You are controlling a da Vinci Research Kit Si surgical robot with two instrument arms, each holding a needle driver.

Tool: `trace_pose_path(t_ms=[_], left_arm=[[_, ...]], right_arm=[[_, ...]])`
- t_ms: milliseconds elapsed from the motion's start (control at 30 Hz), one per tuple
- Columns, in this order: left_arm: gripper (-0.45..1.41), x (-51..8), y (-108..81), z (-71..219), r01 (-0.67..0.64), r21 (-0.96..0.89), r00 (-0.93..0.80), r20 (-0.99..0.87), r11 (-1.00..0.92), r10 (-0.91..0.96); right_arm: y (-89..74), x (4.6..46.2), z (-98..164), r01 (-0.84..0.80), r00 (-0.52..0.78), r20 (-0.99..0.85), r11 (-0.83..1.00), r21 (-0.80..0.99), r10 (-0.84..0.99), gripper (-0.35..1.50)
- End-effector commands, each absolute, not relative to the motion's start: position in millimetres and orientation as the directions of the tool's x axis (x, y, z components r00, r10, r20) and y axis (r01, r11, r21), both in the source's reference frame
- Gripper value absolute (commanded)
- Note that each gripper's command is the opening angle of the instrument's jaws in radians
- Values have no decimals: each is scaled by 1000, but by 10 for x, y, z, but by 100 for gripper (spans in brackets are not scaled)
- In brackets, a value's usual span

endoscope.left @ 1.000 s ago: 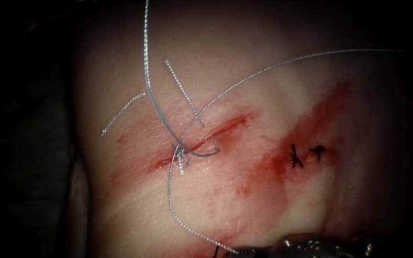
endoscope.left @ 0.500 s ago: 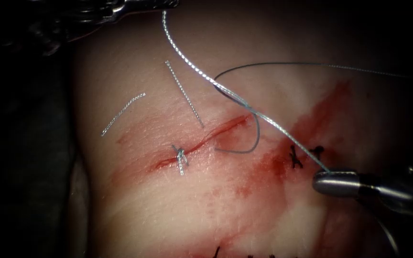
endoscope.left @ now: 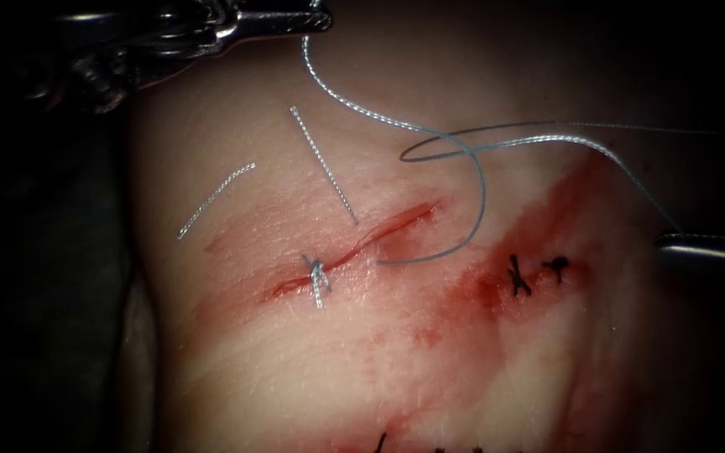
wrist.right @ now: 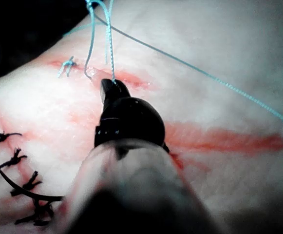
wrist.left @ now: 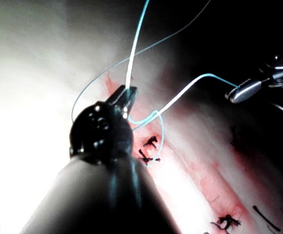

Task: Wound Closure

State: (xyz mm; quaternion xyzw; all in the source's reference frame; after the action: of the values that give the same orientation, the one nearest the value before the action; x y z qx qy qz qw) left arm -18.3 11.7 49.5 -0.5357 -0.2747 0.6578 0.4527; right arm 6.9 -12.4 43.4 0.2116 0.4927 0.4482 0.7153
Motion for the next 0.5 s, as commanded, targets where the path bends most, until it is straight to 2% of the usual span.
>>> trace_pose_path(t_ms=[33,233,500], left_arm=[[-45,-187,118,499,-300,-846,-16,-456,-440,890],[-45,-191,118,501,-302,-846,-15,-457,-440,889],[-45,-190,122,498,-306,-849,-11,-450,-431,893]], right_arm=[[-112,64,444,-453,107,-521,508,733,847,-35],[-102,46,460,-526,81,-537,494,693,840,-35],[-110,56,459,-466,101,-527,508,725,844,-35]])
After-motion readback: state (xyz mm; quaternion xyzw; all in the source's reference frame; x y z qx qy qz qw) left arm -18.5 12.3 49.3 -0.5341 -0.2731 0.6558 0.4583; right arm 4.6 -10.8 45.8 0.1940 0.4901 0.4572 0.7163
